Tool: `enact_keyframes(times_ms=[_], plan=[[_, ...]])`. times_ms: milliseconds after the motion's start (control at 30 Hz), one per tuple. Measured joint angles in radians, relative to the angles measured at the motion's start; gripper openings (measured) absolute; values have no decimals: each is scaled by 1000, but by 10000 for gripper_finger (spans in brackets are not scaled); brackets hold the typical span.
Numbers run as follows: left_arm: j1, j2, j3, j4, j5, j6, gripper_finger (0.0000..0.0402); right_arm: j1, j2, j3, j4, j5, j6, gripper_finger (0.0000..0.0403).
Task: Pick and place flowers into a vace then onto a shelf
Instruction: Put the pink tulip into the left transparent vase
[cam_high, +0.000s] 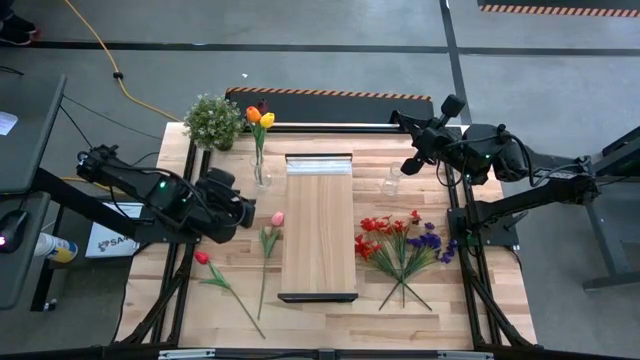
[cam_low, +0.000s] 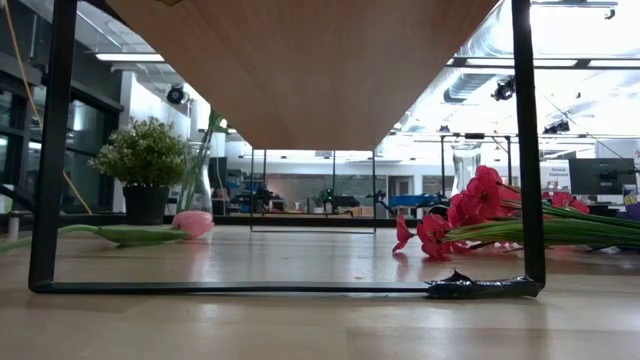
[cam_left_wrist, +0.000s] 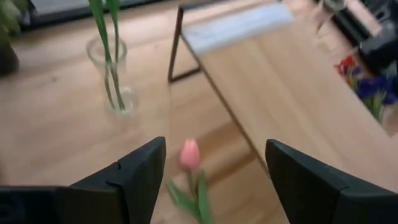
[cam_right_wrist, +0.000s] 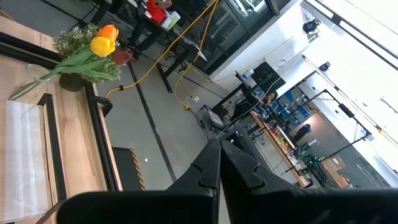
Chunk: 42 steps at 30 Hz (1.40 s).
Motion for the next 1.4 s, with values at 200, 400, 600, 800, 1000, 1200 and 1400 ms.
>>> enact_keyframes(times_ms=[200, 400, 600, 800, 1000, 1200, 1400], plan=[[0, 39, 0, -111, 99, -127, 307, 0, 0, 0, 0, 0, 0, 0], [0, 139, -1, -156, 251, -205, 307, 0, 0, 0, 0, 0, 0, 0], [0, 261, -1, -156, 358, -259, 307, 0, 0, 0, 0, 0, -1, 0], [0, 370, -2, -143, 409, -283, 307, 0, 0, 0, 0, 0, -1, 0], [-4, 415, -3, -51, 390, -256, 308, 0, 0, 0, 0, 0, -9, 0], [-52, 408, -106, 82, 414, -244, 308, 0, 0, 0, 0, 0, -34, 0], [-139, 395, -239, 257, 465, -324, 308, 0, 0, 0, 1, -2, -38, 0]])
